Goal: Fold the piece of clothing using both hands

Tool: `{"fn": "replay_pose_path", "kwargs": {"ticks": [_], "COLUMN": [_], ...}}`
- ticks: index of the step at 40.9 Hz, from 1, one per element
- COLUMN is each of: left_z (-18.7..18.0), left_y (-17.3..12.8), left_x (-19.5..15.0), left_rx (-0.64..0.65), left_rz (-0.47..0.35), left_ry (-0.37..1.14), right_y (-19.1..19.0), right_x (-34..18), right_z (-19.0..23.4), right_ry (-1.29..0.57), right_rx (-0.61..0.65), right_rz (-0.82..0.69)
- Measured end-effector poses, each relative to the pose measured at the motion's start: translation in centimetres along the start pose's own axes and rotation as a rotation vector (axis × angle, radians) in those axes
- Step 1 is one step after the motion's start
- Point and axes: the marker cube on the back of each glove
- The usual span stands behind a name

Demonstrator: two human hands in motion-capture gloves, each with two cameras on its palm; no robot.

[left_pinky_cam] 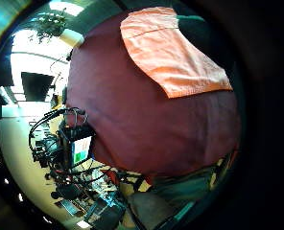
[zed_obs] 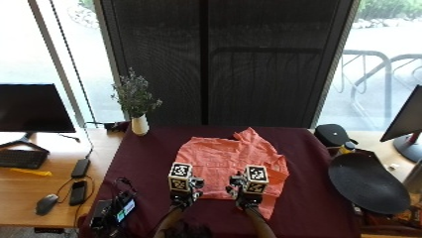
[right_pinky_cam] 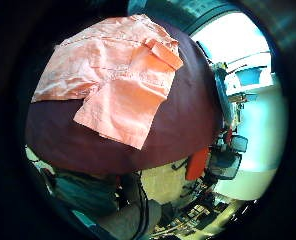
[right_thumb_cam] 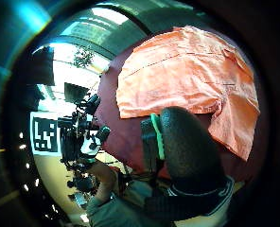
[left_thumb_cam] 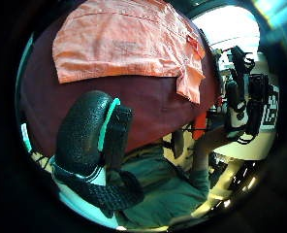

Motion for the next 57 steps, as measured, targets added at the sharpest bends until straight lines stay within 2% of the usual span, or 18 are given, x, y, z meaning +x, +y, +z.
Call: {"fn": "replay_pose_path", "kwargs": {"ticks": [7, 15, 39, 53, 57], "left_z": [-0.1, 0.0, -0.3, 0.5, 2.3], "left_y": [0.1, 0.4, 0.0, -0.8, -1.9], "left_x": [0.2, -0.1, 0.2, 1.1, 1.1], "left_rx": [0.005, -0.014, 0.013, 0.023, 0.015], "left_rz": [0.016, -0.019, 0.020, 0.031, 0.041], "left_ry": [0.012, -0.010, 0.016, 0.023, 0.043], "right_y": [0.5, 0.6, 1.5, 2.9, 2.3], "right_x": [0.0, 0.0, 0.4, 4.5, 6.8], "right_z": [-0.3, -0.3, -1.8, -2.4, -0.1], "right_ry": [0.003, 0.003, 0.018, 0.043, 0.070], "right_rx": [-0.018, -0.014, -0.048, -0.067, -0.083], "right_rz": [0.013, 0.001, 0.003, 0.046, 0.080]}}
